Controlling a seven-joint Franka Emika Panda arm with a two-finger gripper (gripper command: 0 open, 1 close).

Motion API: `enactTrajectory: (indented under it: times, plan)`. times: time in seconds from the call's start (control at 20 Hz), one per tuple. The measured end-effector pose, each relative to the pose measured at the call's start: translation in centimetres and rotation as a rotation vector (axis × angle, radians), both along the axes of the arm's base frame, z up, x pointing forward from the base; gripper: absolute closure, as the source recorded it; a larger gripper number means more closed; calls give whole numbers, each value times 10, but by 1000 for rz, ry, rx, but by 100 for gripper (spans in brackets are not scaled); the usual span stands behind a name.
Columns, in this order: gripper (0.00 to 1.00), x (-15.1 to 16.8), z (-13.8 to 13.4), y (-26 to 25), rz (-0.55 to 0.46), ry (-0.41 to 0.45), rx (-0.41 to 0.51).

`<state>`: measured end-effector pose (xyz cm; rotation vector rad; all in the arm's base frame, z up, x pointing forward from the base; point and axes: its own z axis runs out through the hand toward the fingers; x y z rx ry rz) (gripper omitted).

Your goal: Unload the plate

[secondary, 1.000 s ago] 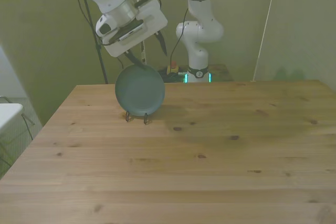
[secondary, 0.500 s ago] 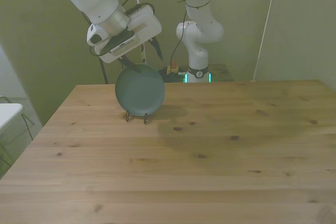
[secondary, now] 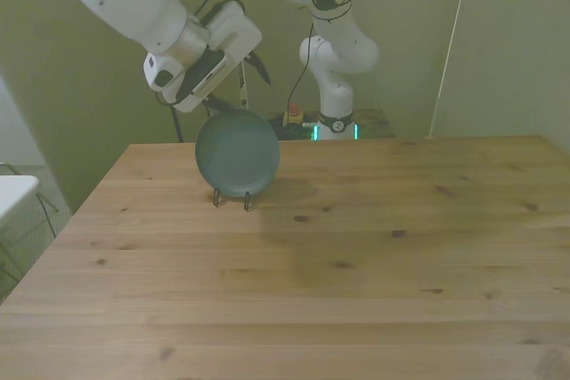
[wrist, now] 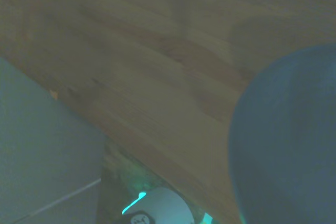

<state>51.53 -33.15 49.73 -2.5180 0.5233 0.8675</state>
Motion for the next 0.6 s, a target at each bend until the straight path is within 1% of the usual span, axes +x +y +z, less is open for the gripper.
enactTrajectory:
  times: [0.1,0.2,0.45,0.6]
  plan:
    - [0,2,-18,-3,64,-3,44]
    - [0,5,-26,0,125,-19,84]
    - [0,11,-29,10,230,-87,169]
    - [0,12,-37,20,277,-96,223]
